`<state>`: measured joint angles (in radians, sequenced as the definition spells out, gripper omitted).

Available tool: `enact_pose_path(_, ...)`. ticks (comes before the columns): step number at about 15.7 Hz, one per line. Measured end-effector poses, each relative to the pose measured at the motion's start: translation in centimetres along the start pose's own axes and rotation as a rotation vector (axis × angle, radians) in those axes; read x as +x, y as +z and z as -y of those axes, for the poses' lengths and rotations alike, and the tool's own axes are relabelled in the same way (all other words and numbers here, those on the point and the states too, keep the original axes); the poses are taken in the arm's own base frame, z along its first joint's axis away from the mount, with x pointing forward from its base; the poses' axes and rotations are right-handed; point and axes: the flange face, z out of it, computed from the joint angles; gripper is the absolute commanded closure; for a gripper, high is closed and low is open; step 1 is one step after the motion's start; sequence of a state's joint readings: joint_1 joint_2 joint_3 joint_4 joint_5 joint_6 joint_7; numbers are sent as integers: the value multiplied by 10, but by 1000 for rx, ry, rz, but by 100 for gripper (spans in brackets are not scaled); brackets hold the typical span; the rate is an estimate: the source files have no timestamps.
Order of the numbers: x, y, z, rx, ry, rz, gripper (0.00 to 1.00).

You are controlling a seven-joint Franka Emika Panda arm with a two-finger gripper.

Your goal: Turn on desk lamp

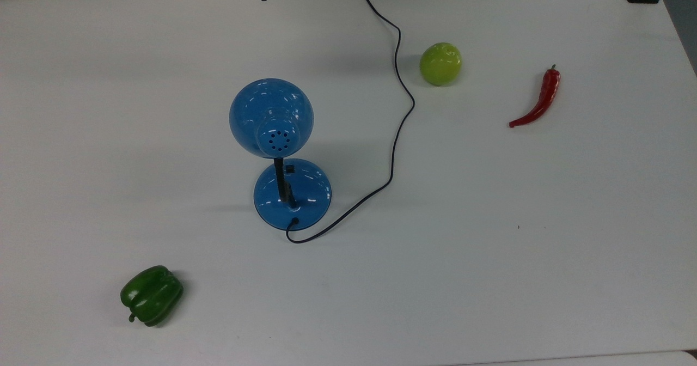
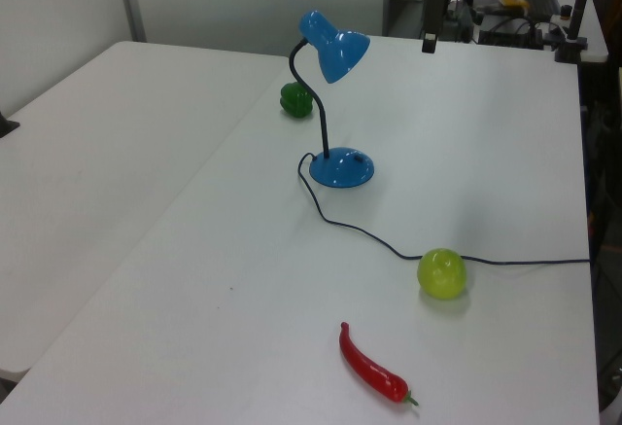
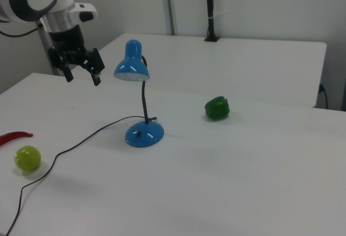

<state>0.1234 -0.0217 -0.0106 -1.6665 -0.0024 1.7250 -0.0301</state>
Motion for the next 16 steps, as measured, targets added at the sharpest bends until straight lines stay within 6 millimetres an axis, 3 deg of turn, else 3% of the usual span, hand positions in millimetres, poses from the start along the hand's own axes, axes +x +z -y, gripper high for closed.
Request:
enact_pose_path(3,0,1,0,0,0,1,1)
enact_pose_path(13,0,2,3,27,1,3,70)
enact_pose_path(16,-1,4,3,29,-14,7,85)
